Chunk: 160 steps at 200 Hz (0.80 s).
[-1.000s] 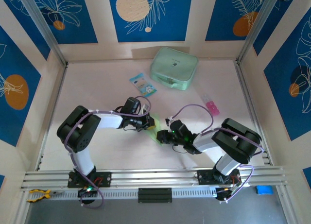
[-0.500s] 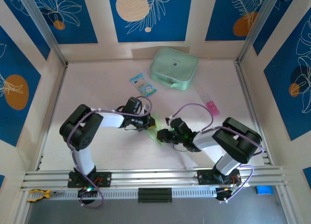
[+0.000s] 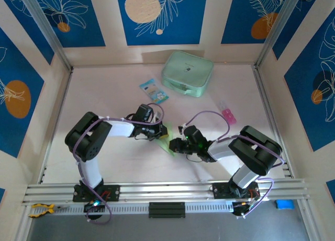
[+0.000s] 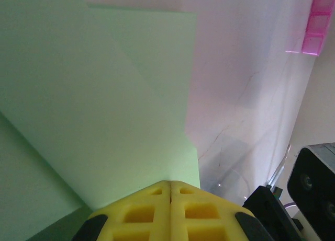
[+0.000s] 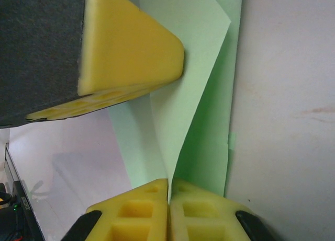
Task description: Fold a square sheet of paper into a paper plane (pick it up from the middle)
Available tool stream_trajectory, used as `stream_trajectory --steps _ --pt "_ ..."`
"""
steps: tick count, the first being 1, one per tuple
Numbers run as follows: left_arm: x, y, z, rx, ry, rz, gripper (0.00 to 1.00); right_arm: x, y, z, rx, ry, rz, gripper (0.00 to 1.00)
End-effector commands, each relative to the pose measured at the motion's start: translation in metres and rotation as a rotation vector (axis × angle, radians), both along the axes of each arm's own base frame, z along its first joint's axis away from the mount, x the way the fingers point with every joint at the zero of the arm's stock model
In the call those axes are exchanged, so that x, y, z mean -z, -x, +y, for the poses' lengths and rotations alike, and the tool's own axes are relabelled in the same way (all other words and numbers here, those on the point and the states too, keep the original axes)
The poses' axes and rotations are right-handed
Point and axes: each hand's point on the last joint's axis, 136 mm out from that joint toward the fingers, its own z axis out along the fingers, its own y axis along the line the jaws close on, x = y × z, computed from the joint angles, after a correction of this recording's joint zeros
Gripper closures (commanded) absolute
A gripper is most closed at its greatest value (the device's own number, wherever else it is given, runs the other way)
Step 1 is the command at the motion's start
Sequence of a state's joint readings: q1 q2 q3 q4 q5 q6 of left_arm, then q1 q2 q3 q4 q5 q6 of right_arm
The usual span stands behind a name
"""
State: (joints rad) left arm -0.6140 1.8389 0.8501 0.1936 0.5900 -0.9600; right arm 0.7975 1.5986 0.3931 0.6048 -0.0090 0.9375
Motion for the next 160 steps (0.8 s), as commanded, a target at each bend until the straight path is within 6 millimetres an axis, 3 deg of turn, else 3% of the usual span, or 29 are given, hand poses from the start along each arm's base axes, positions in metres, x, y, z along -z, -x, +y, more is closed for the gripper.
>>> stream_trajectory --steps 1,91,160 --pt "0.004 -0.003 -0.001 0.007 -0.03 -0.016 0.98 0.038 0.022 -0.016 -0.014 0.115 0.137 0.91" --pt "0.012 -0.002 0.0 0.017 -0.052 0.0 0.98 0.038 0.023 -0.017 -0.012 0.118 0.157 0.91" --pt "0.016 0.001 0.001 0.024 -0.061 0.01 0.98 0.021 0.023 -0.011 -0.019 0.076 0.155 0.86"
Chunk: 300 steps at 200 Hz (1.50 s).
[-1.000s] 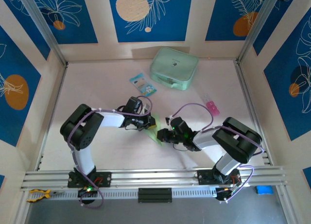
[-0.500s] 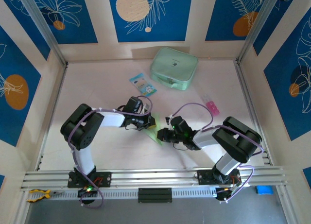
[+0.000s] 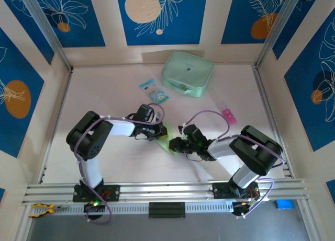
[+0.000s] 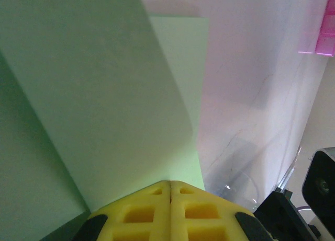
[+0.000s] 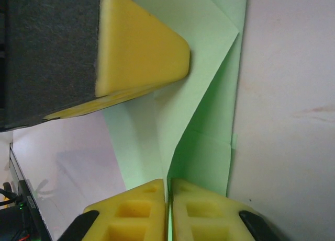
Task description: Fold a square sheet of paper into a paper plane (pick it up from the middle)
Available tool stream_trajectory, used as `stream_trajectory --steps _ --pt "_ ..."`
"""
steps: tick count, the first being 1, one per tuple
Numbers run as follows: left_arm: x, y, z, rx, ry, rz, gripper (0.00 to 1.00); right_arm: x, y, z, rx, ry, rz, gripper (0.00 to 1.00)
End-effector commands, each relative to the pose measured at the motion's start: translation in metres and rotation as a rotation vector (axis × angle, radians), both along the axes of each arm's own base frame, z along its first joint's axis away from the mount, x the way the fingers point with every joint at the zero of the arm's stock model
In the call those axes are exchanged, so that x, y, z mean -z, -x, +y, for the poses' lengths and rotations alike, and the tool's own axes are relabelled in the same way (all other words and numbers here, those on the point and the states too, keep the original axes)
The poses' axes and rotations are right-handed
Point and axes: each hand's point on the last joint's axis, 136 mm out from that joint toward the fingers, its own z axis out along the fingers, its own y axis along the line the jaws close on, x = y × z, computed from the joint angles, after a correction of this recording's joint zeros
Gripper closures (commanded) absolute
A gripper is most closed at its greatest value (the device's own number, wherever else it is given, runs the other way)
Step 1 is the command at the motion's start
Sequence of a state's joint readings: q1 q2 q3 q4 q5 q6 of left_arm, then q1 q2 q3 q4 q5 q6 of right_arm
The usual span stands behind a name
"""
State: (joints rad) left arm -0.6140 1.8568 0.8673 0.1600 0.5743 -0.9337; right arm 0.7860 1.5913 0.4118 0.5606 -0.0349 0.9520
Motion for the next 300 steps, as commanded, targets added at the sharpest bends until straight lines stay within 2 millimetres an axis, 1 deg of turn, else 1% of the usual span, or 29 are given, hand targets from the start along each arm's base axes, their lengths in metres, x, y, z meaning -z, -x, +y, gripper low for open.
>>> stream_trajectory --steps 1,20,82,139,168,188,224,271,300 --pt "0.009 0.002 -0.001 0.018 -0.028 0.01 0.98 0.023 0.023 -0.012 -0.021 0.08 0.121 0.86" --pt "0.009 0.002 -0.002 0.019 -0.024 0.012 0.98 0.018 0.027 -0.01 -0.044 0.078 0.134 0.85" --pt "0.009 0.003 -0.002 0.019 -0.021 0.012 0.98 0.017 0.037 -0.016 -0.043 0.078 0.159 0.84" --pt "0.009 0.003 -0.002 0.017 -0.02 0.013 0.98 0.024 0.042 -0.023 -0.027 0.099 0.188 0.86" --pt "0.01 0.003 -0.002 0.018 -0.019 0.016 0.98 0.024 0.044 -0.021 -0.036 0.09 0.2 0.88" --pt "0.01 0.003 -0.001 0.016 -0.02 0.016 0.98 0.019 0.045 -0.017 -0.05 0.073 0.202 0.87" --pt "0.011 0.004 -0.001 0.017 -0.023 0.019 0.98 0.017 0.048 -0.018 -0.056 0.072 0.211 0.86" --pt "0.012 0.003 -0.001 0.016 -0.023 0.02 0.99 0.021 0.054 -0.021 -0.059 0.082 0.23 0.86" --pt "0.012 0.004 -0.001 0.016 -0.024 0.023 0.98 0.024 0.056 -0.023 -0.061 0.094 0.242 0.88"
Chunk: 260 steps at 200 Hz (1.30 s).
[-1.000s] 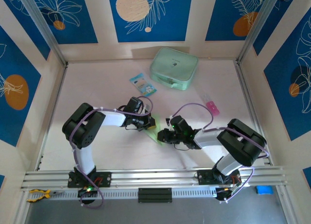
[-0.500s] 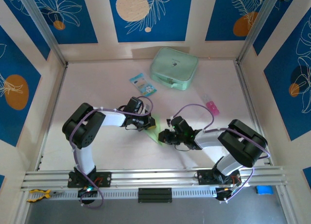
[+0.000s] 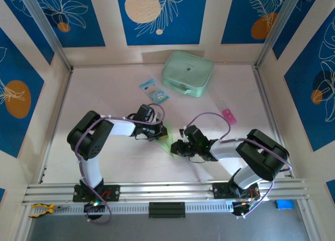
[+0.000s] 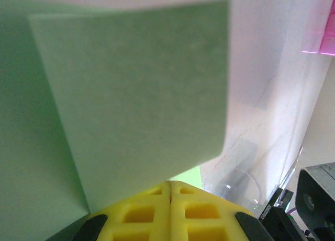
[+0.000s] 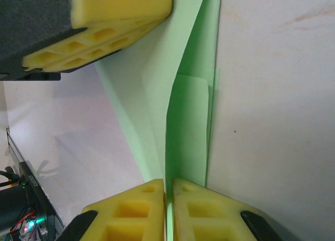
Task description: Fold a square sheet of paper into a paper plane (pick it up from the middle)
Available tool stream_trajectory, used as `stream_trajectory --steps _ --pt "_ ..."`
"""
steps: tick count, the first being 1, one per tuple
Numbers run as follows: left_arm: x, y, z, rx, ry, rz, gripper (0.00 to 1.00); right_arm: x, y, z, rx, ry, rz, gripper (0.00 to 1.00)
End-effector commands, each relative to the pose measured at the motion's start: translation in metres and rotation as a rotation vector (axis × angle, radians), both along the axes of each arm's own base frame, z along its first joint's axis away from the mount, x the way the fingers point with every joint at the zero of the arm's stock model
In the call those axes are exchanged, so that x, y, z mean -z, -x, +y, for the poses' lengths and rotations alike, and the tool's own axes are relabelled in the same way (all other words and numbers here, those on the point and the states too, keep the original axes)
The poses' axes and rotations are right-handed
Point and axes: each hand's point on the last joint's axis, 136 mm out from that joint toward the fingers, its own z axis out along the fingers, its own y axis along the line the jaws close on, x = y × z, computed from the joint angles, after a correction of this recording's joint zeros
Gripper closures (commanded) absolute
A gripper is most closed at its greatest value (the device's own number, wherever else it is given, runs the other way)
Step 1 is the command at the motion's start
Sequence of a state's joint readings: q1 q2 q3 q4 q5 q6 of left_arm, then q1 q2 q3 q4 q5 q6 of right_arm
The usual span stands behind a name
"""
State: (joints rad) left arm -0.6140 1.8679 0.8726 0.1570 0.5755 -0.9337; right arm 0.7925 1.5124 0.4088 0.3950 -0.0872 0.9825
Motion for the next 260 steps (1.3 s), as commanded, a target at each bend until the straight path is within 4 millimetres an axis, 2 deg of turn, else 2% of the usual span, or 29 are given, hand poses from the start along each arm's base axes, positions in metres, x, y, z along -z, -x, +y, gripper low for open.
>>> stream_trajectory --steps 1,58,129,192,260 --pt "0.009 0.004 -0.001 0.016 -0.019 0.015 0.98 0.022 0.032 -0.014 -0.037 0.064 0.133 0.88" --pt "0.01 0.004 -0.001 0.016 -0.02 0.015 0.99 0.011 0.033 -0.012 -0.056 0.051 0.117 0.84" --pt "0.011 0.004 0.0 0.015 -0.018 0.017 0.99 0.02 0.038 -0.011 -0.063 0.048 0.158 0.88" --pt "0.01 0.006 0.0 0.017 -0.016 0.014 0.99 0.011 0.037 -0.012 -0.064 0.039 0.14 0.87" --pt "0.011 0.006 0.0 0.016 -0.014 0.017 0.99 0.022 0.043 -0.018 -0.062 0.072 0.178 0.87"
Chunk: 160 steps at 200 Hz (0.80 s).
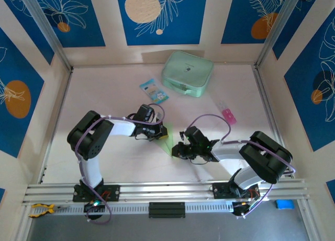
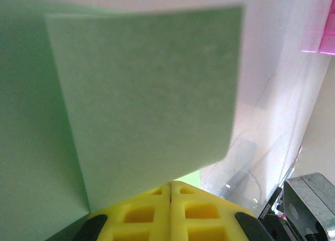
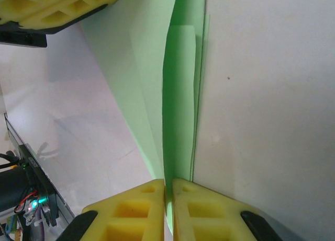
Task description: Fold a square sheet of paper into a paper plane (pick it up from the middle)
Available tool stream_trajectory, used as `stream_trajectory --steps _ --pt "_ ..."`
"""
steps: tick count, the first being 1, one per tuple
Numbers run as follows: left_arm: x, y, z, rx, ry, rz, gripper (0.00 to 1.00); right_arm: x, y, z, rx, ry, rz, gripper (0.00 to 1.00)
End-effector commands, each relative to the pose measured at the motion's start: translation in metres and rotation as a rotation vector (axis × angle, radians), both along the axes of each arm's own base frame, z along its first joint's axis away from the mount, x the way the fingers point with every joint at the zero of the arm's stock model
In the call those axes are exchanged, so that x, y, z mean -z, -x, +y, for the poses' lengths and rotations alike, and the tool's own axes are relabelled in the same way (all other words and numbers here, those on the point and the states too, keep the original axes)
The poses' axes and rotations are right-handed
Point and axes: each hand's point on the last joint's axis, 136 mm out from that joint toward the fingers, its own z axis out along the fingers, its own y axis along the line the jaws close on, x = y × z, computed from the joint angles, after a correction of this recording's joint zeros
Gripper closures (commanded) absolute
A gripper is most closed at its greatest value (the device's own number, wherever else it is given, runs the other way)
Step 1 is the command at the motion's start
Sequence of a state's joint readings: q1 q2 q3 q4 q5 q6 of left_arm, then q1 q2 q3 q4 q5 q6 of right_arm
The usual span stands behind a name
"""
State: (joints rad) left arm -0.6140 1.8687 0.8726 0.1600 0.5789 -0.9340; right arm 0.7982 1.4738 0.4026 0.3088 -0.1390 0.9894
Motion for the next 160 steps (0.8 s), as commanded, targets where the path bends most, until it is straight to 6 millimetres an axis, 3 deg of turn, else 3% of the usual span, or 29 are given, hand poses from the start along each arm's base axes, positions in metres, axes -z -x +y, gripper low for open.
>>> stream_trajectory --steps 1,34,97,125,160 --pt "0.011 0.006 0.0 0.013 -0.017 0.018 0.99 0.02 0.025 -0.013 -0.027 0.063 0.109 0.87" --pt "0.01 0.006 0.001 0.013 -0.017 0.016 0.99 0.018 0.02 -0.014 -0.021 0.089 0.088 0.83" --pt "0.01 0.006 0.001 0.011 -0.016 0.015 0.99 0.022 0.028 -0.018 -0.036 0.126 0.105 0.92" --pt "0.011 0.007 0.002 0.009 -0.018 0.018 0.99 0.017 0.029 -0.017 -0.051 0.122 0.087 0.85" --pt "0.011 0.007 0.001 0.011 -0.017 0.02 0.99 0.014 0.028 -0.017 -0.051 0.124 0.074 0.84"
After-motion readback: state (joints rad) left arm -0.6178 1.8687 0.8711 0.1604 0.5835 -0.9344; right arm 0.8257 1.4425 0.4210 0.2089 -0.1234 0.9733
